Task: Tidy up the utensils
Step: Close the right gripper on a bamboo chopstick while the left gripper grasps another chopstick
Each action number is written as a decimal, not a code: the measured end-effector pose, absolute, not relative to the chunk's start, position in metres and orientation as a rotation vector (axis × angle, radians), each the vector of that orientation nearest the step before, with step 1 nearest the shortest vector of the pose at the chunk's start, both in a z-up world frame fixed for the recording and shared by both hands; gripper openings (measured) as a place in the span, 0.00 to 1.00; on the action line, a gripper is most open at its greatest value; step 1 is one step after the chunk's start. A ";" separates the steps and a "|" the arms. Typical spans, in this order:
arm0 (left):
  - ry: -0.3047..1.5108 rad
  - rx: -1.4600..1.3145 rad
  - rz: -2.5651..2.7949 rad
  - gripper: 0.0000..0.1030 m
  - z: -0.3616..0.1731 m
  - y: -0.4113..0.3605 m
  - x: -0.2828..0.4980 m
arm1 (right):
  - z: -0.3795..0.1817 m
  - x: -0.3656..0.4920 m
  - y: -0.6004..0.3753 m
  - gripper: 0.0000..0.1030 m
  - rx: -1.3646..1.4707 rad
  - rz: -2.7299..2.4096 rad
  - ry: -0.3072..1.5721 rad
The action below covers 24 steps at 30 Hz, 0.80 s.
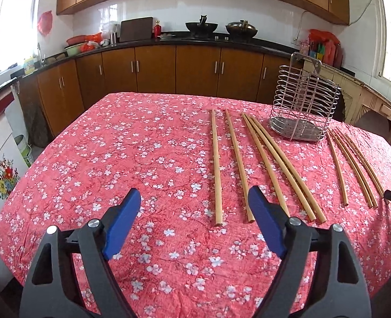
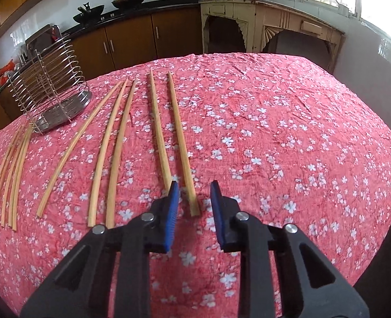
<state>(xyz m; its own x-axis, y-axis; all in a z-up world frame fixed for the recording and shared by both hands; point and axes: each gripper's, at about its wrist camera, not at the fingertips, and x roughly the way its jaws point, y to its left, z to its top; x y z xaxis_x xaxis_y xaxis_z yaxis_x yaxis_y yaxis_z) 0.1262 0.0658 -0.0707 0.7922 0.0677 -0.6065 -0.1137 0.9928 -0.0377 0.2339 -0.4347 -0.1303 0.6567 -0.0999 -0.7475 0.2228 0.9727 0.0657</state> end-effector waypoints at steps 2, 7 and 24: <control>0.650 -0.077 0.096 0.80 -0.070 0.067 0.129 | -0.129 0.232 -0.440 0.24 0.186 -0.173 0.822; 0.668 -0.078 0.089 0.80 -0.073 0.066 0.136 | -0.135 0.237 -0.436 0.24 0.128 -0.176 0.848; 0.771 -0.014 0.029 0.58 -0.082 0.053 0.159 | -0.131 0.289 -0.498 0.07 0.179 -0.352 0.880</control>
<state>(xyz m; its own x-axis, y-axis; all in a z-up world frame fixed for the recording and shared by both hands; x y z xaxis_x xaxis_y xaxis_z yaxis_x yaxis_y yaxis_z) 0.1589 0.0530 -0.0818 0.7170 0.0207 -0.6968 -0.0308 0.9995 -0.0020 0.2894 -0.4983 -0.1307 0.5846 -0.2271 -0.7789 0.3727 0.9279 0.0092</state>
